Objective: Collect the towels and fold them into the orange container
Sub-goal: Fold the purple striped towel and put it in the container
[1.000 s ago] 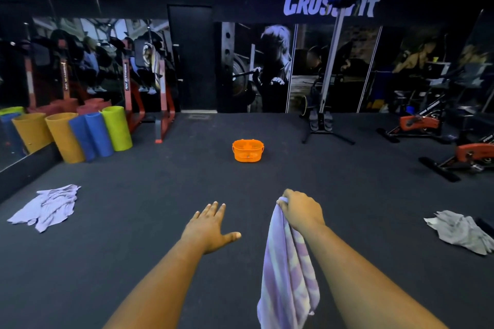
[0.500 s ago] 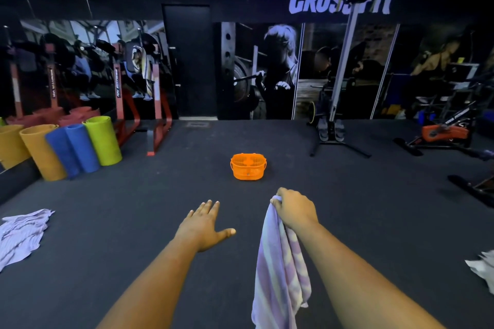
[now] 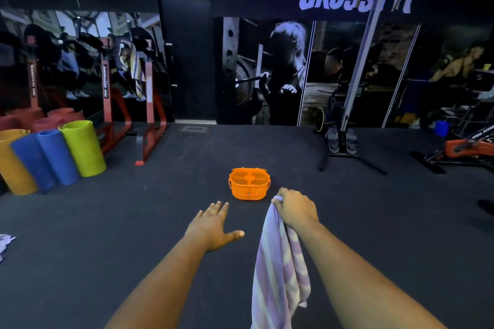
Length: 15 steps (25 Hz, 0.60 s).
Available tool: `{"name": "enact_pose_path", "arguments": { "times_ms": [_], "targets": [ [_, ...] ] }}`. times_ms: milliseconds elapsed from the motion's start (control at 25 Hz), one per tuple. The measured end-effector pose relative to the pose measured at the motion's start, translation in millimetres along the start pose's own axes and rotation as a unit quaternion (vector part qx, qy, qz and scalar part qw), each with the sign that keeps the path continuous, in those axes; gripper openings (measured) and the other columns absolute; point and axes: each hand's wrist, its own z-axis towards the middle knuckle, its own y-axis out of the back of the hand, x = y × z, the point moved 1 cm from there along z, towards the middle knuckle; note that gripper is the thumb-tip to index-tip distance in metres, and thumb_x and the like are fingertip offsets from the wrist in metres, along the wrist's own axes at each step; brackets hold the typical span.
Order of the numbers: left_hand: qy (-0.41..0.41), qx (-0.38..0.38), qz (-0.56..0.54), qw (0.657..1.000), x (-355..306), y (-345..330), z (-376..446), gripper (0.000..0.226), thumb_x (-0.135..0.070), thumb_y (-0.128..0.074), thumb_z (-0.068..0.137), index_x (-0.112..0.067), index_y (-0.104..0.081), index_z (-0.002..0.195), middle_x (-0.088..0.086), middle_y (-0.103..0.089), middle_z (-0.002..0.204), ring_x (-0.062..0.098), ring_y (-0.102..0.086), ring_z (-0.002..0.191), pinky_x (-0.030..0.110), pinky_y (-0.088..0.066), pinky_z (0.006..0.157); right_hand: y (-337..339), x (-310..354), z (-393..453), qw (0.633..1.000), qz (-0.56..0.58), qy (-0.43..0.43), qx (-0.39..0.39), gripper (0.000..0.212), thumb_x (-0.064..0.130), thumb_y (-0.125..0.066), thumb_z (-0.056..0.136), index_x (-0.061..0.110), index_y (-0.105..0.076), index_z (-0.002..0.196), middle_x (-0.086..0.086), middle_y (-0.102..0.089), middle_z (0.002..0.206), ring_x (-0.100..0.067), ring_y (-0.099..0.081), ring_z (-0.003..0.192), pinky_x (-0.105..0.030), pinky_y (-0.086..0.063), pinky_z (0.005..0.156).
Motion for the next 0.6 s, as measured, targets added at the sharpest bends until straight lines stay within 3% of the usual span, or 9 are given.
{"name": "enact_pose_path", "arguments": {
  "times_ms": [440,600],
  "targets": [
    [0.010,0.007,0.022,1.000,31,49,335,0.107,-0.084,-0.041,0.086,-0.025,0.004,0.163,0.000,0.004,0.171,0.016,0.002,0.158,0.042,-0.006,0.128,-52,-46,330,0.999,0.031,0.014,-0.028,0.026,0.044,-0.045,0.103,0.024,-0.060,0.112,0.001,-0.068,0.105,-0.025,-0.065,0.093,-0.035,-0.050,0.071],
    [0.030,0.019,0.015,0.999,27,58,438,0.119,-0.095,-0.030,0.074,-0.024,0.003,0.164,0.000,0.004,0.172,0.016,0.002,0.158,0.041,-0.005,0.128,-77,-75,447,0.995,0.060,0.068,-0.031,0.025,0.043,-0.050,0.101,0.024,-0.066,0.107,0.003,-0.057,0.109,-0.018,-0.053,0.106,-0.037,-0.051,0.079]
  ]
}}
